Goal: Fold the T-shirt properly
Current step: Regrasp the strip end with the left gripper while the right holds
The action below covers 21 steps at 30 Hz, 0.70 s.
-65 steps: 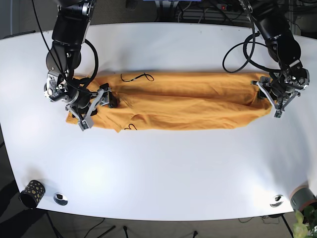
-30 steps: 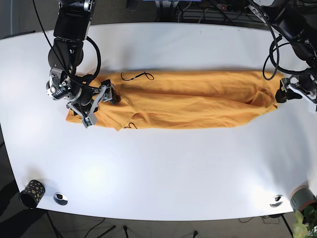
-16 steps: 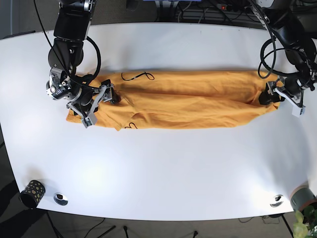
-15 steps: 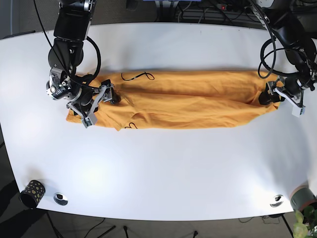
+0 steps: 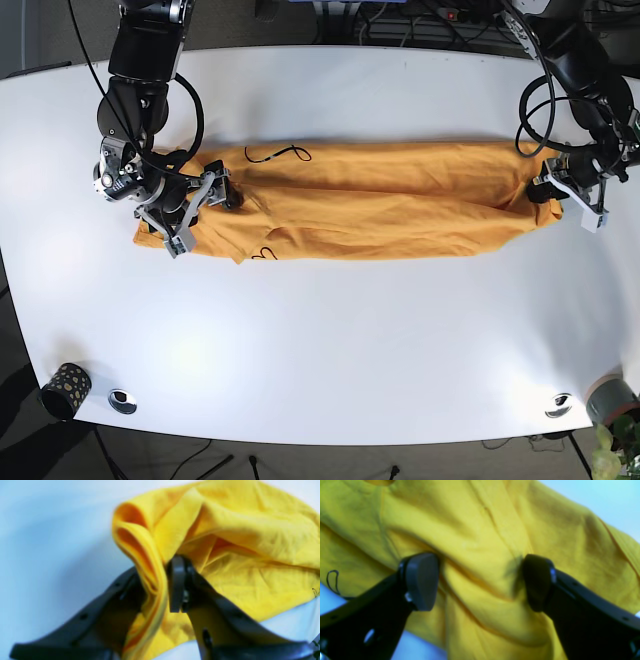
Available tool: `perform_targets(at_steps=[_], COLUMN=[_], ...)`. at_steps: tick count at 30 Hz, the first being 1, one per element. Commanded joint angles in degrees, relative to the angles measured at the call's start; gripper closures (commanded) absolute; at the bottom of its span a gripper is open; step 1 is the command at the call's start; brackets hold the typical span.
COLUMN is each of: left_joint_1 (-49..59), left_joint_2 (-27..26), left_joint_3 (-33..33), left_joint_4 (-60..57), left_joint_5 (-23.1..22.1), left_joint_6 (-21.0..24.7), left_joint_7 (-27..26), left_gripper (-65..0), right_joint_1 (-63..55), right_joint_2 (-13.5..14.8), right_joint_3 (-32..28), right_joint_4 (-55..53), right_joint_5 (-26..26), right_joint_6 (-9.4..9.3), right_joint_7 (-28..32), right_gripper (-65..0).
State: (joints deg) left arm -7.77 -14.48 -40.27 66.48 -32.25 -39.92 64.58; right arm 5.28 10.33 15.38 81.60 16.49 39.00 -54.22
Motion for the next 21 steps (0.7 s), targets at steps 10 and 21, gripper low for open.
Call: perform_targets(at_steps=[10, 21], left_joint_1=[2.7, 4.7], left_joint_2=[0.2, 5.8], left_joint_3=[7.3, 25.8], left_joint_4=[23.9, 35.9], left_joint_5=[-1.6, -1.1], left_joint_6=[-0.1, -0.1], left_joint_7=[-0.4, -0.4], left_gripper=[-10.7, -10.7], right_joint_1=[0.9, 0.9], right_joint_2=[0.5, 0.5], right_joint_3=[0.2, 0.1], right_joint_4=[0.9, 0.9], right_joint_5=[0.4, 0.4], right_joint_6=[0.16, 0.16], right_joint_7=[0.5, 0.5], right_gripper=[-49.6, -49.6])
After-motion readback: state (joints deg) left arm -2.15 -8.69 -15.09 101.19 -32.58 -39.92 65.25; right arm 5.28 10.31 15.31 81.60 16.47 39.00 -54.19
